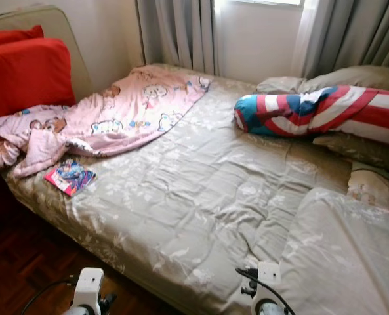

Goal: Clean up the room

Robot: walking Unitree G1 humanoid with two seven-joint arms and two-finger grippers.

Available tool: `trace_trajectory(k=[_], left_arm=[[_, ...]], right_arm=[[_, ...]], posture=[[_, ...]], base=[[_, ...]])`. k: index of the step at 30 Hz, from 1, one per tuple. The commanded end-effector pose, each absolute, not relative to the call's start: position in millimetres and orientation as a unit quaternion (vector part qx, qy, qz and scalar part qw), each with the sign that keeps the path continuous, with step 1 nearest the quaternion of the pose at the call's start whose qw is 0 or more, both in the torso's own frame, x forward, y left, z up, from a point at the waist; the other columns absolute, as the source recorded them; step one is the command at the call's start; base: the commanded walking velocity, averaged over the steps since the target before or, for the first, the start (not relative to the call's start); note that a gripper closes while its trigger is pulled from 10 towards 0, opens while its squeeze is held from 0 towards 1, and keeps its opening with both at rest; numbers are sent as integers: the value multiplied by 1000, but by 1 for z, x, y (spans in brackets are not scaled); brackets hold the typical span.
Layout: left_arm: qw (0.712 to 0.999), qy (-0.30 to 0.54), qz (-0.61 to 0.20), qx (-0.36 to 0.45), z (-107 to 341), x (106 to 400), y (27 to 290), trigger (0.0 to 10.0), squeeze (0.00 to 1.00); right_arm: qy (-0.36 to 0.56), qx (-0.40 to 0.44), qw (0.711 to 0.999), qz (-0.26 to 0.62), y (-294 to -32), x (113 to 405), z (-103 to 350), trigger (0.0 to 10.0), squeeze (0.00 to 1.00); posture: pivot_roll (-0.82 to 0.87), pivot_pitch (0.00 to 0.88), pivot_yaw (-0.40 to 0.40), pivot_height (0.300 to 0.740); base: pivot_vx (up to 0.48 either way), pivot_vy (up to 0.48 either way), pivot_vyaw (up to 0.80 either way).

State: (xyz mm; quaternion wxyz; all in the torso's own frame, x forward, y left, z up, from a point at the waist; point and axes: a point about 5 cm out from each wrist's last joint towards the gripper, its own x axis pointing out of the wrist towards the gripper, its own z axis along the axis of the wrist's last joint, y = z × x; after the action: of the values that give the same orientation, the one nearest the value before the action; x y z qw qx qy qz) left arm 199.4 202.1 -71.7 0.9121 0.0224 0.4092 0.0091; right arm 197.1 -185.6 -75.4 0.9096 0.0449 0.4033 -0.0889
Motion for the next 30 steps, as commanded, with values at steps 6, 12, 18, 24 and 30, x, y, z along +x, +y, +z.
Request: trace_trajectory(k=[6, 12, 18, 24, 30], left_arm=[[915, 403, 5, 29, -70, 201, 203, 10000, 0], [915, 403, 5, 28, -70, 201, 202, 10000, 0], [915, 402, 6, 28, -70, 201, 202, 10000, 0], [915, 402, 6, 28, -70, 201, 203, 10000, 0], [915, 402, 6, 30, -70, 201, 203, 10000, 0]], right_arm=[[398, 52, 911, -97, -188, 203, -72, 10000, 0], [392, 56, 913, -96, -187, 207, -70, 10000, 0], [391, 55, 914, -94, -186, 209, -69, 10000, 0], [383, 57, 917, -93, -185, 213, -67, 10000, 0], [380, 57, 918, -94, -184, 216, -65, 10000, 0]], posture=[[-7, 0, 46, 740], [-8, 0, 46, 740], [-4, 0, 45, 740], [-6, 0, 48, 740], [-4, 0, 50, 740]], base=[[0, 252, 0], [0, 258, 0], [0, 278, 0], [0, 286, 0], [0, 305, 0]])
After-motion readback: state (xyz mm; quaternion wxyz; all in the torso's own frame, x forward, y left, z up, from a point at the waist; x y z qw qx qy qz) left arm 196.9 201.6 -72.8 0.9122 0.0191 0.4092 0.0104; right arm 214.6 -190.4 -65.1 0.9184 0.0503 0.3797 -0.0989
